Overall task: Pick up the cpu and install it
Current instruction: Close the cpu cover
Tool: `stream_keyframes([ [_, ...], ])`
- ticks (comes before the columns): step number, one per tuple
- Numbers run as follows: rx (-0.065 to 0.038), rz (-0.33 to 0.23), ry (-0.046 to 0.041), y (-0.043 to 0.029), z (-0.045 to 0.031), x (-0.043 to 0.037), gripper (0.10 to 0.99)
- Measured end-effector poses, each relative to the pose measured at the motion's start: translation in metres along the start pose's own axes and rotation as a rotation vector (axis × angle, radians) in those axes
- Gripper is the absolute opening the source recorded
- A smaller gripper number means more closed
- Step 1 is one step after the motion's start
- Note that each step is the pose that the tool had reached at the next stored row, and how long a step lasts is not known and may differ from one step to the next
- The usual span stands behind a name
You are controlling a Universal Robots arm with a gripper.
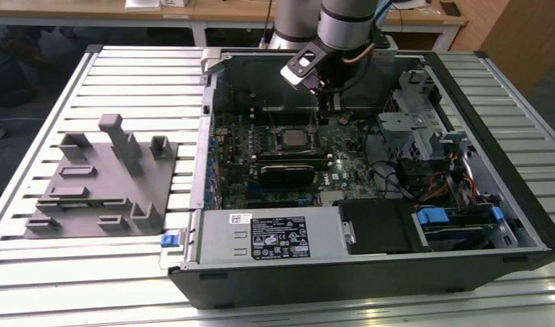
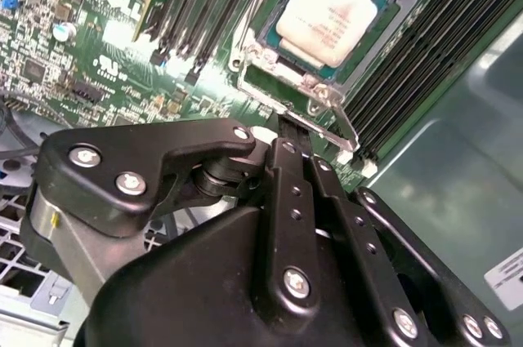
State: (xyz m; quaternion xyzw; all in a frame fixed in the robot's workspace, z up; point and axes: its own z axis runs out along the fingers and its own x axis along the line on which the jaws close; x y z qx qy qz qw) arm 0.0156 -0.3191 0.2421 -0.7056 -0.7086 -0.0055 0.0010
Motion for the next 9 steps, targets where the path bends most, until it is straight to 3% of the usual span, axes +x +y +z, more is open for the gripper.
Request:
stream_keyframes([
  [9,0.0,0.0,-0.0001,-0.0127,0.0009,0.0,0.106],
])
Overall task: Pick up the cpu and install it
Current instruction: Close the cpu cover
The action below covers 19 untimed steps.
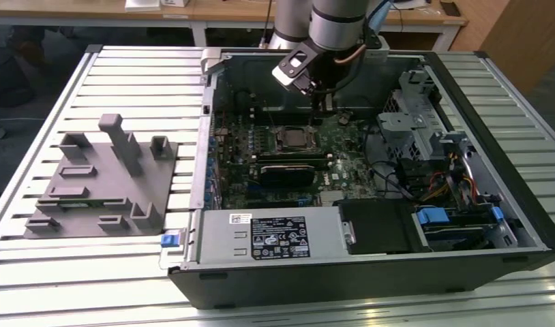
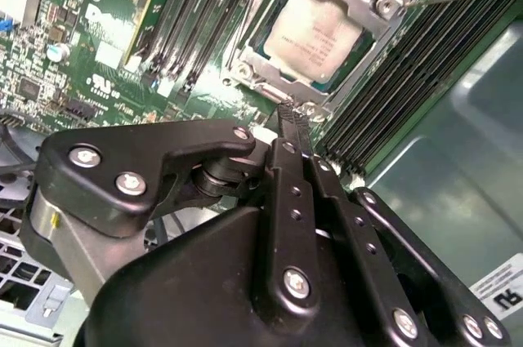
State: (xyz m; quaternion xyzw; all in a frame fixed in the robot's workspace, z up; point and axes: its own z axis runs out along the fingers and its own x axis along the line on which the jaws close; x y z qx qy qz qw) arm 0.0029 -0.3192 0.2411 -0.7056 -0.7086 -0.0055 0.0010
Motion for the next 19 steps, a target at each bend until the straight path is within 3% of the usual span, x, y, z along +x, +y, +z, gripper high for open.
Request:
stream_keyframes([
  [4,0.0,0.0,-0.0002,-0.0044,0.0003,0.0,0.106],
  [19,0.0,0.0,0.0,-0.0081,0.0019,0.0,0.106],
])
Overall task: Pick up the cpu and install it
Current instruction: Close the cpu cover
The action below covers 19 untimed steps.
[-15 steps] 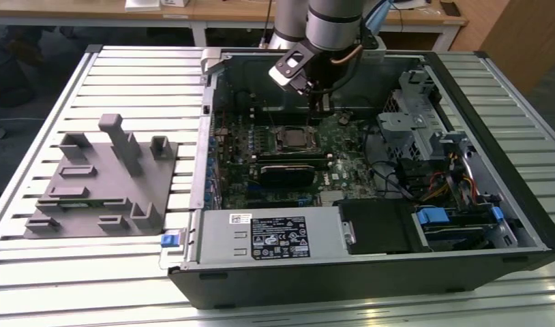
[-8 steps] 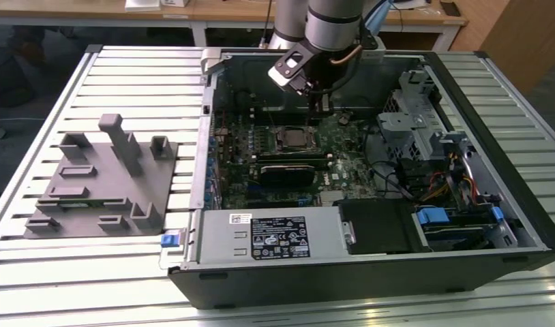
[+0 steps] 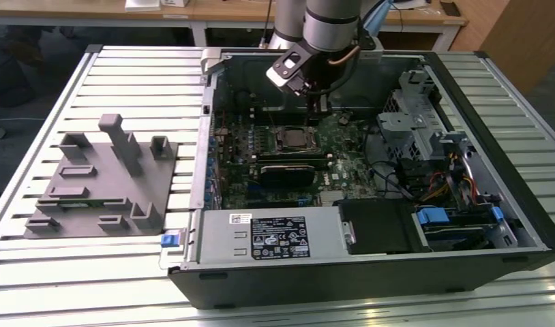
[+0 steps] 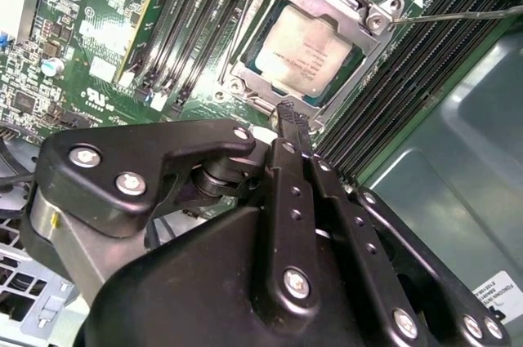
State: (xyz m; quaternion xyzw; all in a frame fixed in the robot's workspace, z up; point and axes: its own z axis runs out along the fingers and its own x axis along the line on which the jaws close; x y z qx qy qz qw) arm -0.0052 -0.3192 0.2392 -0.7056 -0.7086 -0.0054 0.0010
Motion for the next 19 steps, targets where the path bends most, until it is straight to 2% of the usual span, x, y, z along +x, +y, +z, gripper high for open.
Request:
stream_keyframes([
  [12,0.0,-0.002,0.0,-0.0062,0.0024,-0.0007,0.106],
  [19,0.0,-0.002,0.0001,-0.0141,0.0034,-0.0009,0.106],
])
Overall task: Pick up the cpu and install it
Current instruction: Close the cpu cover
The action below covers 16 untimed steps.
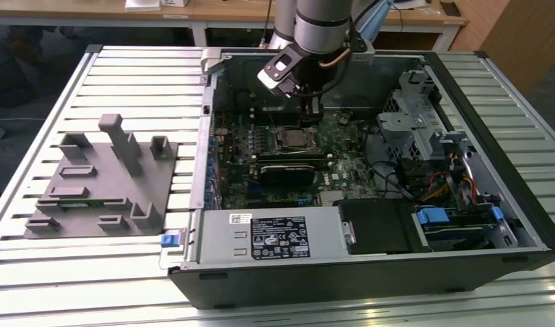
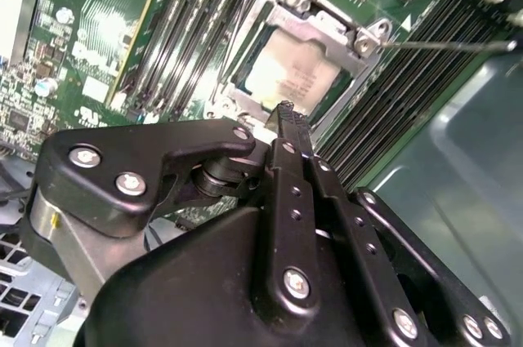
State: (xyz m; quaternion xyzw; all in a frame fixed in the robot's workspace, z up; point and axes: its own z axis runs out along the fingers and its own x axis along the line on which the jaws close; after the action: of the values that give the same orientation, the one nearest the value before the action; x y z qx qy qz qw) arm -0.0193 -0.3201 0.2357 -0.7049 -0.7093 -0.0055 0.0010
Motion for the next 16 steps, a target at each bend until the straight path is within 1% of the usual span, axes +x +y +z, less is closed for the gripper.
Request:
stream_keyframes([
  [3,0.0,0.0,0.0002,-0.0063,0.0017,0.0,0.106],
  [5,0.0,0.0,0.0,-0.0099,0.0045,-0.0001,0.106],
  [10,0.0,0.0,0.0,-0.0163,0.0126,-0.0001,0.106],
  [16,-0.001,0.0,-0.0001,-0.0227,0.0175,-0.0001,0.106],
])
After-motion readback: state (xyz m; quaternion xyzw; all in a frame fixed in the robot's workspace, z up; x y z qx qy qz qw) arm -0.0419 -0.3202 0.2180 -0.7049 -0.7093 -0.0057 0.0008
